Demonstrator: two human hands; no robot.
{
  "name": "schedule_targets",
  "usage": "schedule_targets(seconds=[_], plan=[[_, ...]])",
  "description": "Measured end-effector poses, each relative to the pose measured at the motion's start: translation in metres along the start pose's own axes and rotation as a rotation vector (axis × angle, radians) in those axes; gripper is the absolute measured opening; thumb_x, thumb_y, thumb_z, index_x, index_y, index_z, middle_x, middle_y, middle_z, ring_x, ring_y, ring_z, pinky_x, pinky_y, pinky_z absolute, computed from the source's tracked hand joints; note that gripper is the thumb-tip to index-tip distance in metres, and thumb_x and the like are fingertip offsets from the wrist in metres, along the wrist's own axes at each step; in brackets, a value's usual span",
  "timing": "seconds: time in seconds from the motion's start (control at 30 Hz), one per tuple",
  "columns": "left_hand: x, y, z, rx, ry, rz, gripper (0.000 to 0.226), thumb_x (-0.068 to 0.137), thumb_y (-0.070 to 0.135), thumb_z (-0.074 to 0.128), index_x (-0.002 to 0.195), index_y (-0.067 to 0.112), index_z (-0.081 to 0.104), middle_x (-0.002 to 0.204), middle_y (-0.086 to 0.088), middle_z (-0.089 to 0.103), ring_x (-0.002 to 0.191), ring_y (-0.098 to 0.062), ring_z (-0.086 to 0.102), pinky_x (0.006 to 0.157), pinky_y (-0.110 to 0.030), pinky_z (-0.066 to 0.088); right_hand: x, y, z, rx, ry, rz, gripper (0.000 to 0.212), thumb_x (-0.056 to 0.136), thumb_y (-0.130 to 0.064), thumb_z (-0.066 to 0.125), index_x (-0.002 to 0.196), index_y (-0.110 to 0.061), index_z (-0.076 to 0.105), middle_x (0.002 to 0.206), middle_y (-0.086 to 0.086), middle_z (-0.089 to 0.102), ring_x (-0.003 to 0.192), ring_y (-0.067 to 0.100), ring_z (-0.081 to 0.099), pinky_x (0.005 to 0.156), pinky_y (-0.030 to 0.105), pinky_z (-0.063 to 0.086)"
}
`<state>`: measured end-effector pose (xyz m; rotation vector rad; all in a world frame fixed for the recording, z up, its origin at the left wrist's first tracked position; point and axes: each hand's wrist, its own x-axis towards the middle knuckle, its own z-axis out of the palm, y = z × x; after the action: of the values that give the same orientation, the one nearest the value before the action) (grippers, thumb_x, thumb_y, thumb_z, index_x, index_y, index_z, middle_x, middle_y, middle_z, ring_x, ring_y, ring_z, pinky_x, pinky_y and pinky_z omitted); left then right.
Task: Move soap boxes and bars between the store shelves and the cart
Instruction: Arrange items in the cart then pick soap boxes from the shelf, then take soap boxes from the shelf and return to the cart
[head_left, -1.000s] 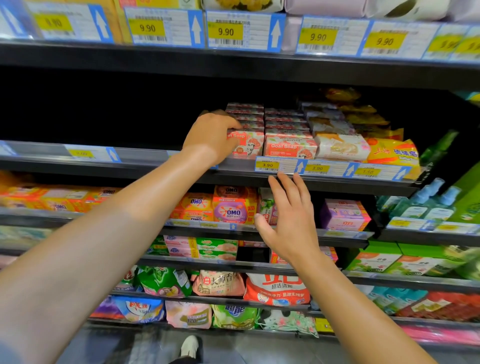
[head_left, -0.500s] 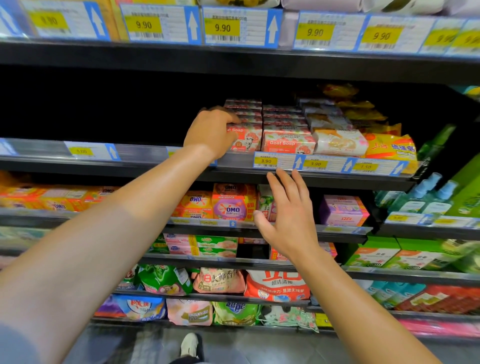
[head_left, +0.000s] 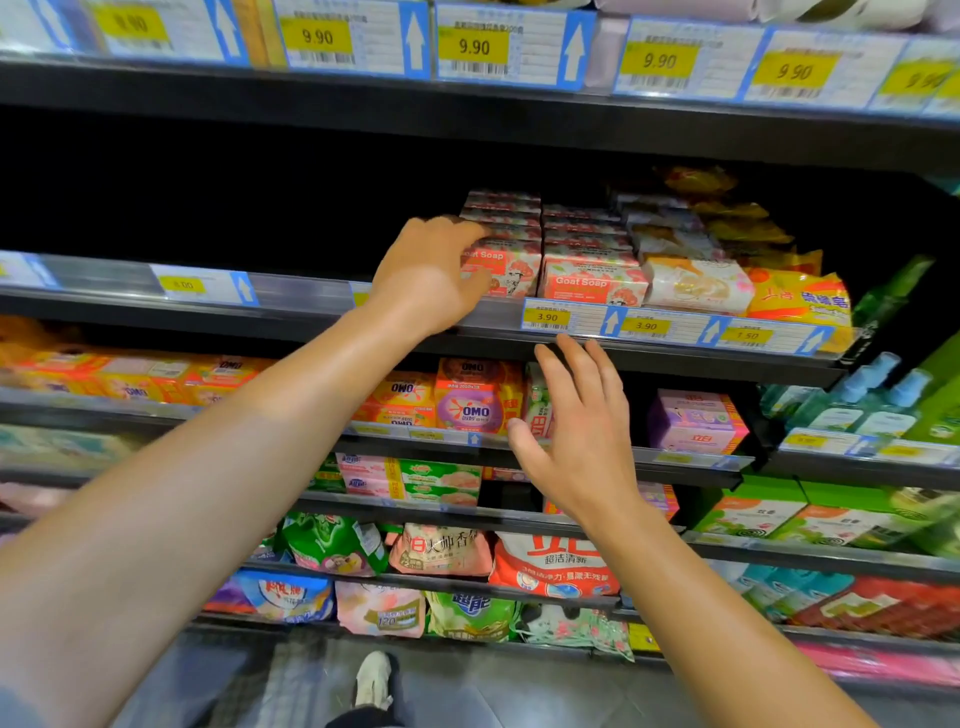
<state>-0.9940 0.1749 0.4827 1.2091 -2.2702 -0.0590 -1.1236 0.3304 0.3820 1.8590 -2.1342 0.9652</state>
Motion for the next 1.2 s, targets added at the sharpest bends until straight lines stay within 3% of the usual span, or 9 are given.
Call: schedule_targets(seconds=[0.17, 0.4, 0.5, 0.63, 0.77, 0.9, 1.07, 1.2], plan=[[-0.045, -0.026, -0.009, -0.02, 0.146, 0.081, 0.05, 0.094, 0.038, 0.059, 0.137, 0.013, 0.055, 0.138, -0.007, 0.056, 0.129, -0.027, 0.048, 0.107, -0.038, 0.037, -0.008, -0.022, 0.014, 0.059, -0.038, -0.075, 0.068, 0.085, -0.043, 0.057, 0.146, -0.017, 0.043, 0.156, 0.002, 0.032, 0.148, 0.025, 0.018, 0.118, 0.049, 0.026], [-0.131, -0.085, -0.024, 0.04, 0.149, 0.0, 0.055, 0.088, 0.045, 0.051, 0.134, 0.015, 0.059, 0.138, -0.008, 0.057, 0.132, -0.032, 0.043, 0.112, -0.051, 0.032, -0.02, -0.08, 0.051, 0.08, -0.179, -0.196, 0.072, 0.085, -0.047, 0.05, 0.148, -0.014, 0.04, 0.157, 0.006, 0.032, 0.148, 0.03, 0.018, 0.12, 0.048, 0.023], [-0.182, -0.118, -0.032, 0.092, 0.019, -0.134, 0.059, 0.087, 0.047, 0.05, 0.14, 0.021, 0.053, 0.145, -0.005, 0.051, 0.138, -0.029, 0.036, 0.116, -0.049, 0.026, -0.034, -0.115, 0.075, 0.078, -0.258, -0.255, 0.074, 0.084, -0.05, 0.047, 0.149, -0.015, 0.04, 0.157, 0.007, 0.033, 0.149, 0.031, 0.018, 0.121, 0.047, 0.019], [-0.27, -0.176, -0.041, 0.096, -0.104, -0.306, 0.061, 0.086, 0.049, 0.05, 0.14, 0.022, 0.053, 0.146, -0.005, 0.05, 0.137, -0.031, 0.037, 0.114, -0.053, 0.029, -0.066, -0.175, 0.114, 0.087, -0.406, -0.324, 0.075, 0.085, -0.045, 0.058, 0.151, -0.016, 0.038, 0.16, 0.006, 0.03, 0.151, 0.028, 0.013, 0.121, 0.044, 0.014], [-0.384, -0.241, -0.047, 0.1, -0.156, -0.437, 0.058, 0.078, 0.047, 0.052, 0.126, 0.017, 0.065, 0.129, -0.01, 0.063, 0.119, -0.036, 0.055, 0.102, -0.051, 0.044, -0.122, -0.246, 0.159, 0.071, -0.513, -0.405, 0.076, 0.079, -0.052, 0.046, 0.144, -0.011, 0.048, 0.152, 0.011, 0.042, 0.145, 0.036, 0.03, 0.118, 0.051, 0.027], [-0.495, -0.295, -0.064, 0.096, -0.25, -0.563, 0.059, 0.076, 0.049, 0.048, 0.12, 0.015, 0.068, 0.124, -0.01, 0.067, 0.11, -0.036, 0.061, 0.097, -0.049, 0.048, -0.191, -0.319, 0.198, 0.051, -0.64, -0.482, 0.081, 0.076, -0.055, 0.042, 0.142, -0.01, 0.051, 0.149, 0.013, 0.046, 0.141, 0.039, 0.035, 0.115, 0.053, 0.033], [-0.594, -0.352, -0.096, 0.092, -0.333, -0.648, 0.064, 0.08, 0.051, 0.044, 0.127, 0.014, 0.064, 0.131, -0.014, 0.062, 0.119, -0.037, 0.058, 0.099, -0.053, 0.045, -0.251, -0.404, 0.237, 0.016, -0.827, -0.538, 0.081, 0.074, -0.057, 0.041, 0.139, -0.009, 0.054, 0.146, 0.016, 0.05, 0.138, 0.043, 0.041, 0.107, 0.06, 0.04], [-0.64, -0.387, -0.125, 0.088, -0.321, -0.755, 0.066, 0.082, 0.054, 0.041, 0.134, 0.018, 0.059, 0.139, -0.01, 0.057, 0.129, -0.036, 0.05, 0.104, -0.054, 0.041, -0.271, -0.464, 0.258, 0.009, -0.878, -0.603, 0.078, 0.076, -0.054, 0.047, 0.139, -0.009, 0.055, 0.144, 0.016, 0.052, 0.136, 0.043, 0.043, 0.11, 0.058, 0.037]])
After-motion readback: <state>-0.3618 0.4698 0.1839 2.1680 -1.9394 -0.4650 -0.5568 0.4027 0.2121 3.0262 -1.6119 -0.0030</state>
